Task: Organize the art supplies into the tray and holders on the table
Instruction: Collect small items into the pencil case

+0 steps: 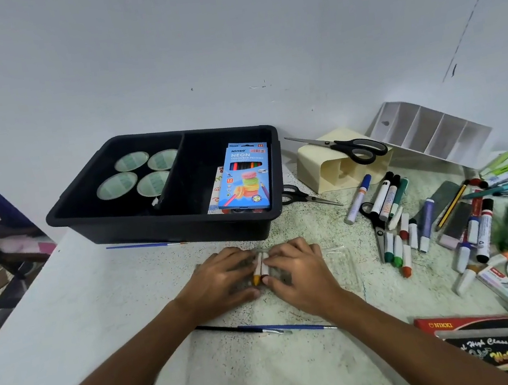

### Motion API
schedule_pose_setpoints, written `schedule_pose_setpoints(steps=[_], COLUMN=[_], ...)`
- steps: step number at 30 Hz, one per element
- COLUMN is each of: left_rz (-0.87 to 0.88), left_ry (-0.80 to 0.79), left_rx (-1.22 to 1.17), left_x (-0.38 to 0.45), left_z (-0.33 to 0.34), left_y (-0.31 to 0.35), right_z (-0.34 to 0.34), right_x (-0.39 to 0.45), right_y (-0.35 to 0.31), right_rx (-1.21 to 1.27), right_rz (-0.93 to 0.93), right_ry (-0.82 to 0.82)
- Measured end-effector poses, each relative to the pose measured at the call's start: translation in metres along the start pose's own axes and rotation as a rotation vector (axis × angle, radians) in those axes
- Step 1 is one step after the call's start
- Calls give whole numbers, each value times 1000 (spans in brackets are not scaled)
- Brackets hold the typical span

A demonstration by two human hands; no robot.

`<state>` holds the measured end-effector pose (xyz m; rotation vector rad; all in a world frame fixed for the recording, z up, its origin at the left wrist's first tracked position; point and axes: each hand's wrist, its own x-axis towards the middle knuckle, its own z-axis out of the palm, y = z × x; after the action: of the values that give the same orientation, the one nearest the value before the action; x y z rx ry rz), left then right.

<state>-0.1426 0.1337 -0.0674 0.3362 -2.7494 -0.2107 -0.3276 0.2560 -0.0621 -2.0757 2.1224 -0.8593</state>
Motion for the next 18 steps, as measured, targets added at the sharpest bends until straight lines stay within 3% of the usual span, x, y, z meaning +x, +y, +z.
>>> schedule_pose_setpoints(steps=[4, 8, 18], left_rz=[-51, 38, 84], left_ry=[-1, 2, -73], left_rx=[-71, -45, -6], left_x=[-1, 2, 7], left_z=[-2, -5, -11], left_y=[3, 3, 7], right_z=[-2, -3, -2], right_x=[1, 1, 4], right_y=[-3, -6, -1], right_rx=[-57, -100, -9], right_rz=[-48, -113, -59], right_ry=[6, -5, -10])
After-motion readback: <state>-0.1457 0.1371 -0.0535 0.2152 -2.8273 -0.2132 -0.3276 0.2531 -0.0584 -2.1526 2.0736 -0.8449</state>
